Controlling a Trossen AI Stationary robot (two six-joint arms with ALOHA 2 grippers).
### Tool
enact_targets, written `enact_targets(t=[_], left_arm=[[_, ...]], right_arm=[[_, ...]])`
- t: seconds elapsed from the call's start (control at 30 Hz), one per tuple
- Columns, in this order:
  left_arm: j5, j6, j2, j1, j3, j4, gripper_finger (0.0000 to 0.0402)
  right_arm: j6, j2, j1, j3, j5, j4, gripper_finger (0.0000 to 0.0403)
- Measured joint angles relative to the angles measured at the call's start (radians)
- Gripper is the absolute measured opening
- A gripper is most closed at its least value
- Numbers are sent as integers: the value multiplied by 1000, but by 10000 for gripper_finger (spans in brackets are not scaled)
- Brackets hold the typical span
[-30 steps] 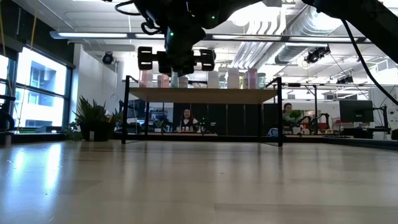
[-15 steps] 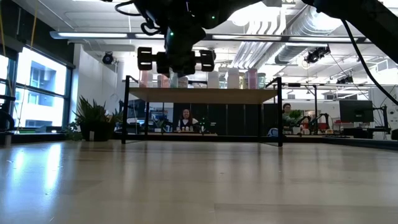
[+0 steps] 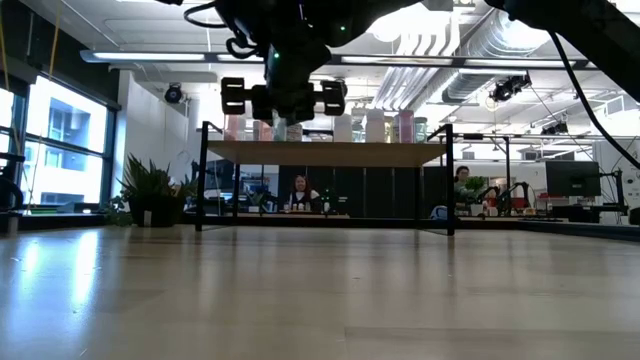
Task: Pick and place medicine bottles onto shelf by color
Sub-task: Put the blue pill bottle on the shelf
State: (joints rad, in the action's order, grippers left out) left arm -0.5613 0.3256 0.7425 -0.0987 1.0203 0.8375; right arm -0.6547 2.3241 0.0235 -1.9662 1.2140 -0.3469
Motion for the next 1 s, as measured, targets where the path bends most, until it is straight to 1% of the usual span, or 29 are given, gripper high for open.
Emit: enact_targets(t=[0.13, 0.27, 0.33, 0.47, 1.0], left_arm=[[0, 0, 0, 0, 0, 4, 157], [0, 0, 0, 0, 0, 4, 157], [0, 0, 0, 0, 0, 5, 157], [0, 0, 0, 0, 0, 13, 157], [0, 0, 0, 0, 0, 27, 157]], right_arm=[[0, 0, 0, -1, -4, -3, 115], [-24, 0, 4, -3, -71, -6, 115], [-47, 0, 4, -3, -81, -18, 115], [-52, 0, 4, -3, -63, -26, 115], [-45, 0, -20, -3, -59, -39, 115]])
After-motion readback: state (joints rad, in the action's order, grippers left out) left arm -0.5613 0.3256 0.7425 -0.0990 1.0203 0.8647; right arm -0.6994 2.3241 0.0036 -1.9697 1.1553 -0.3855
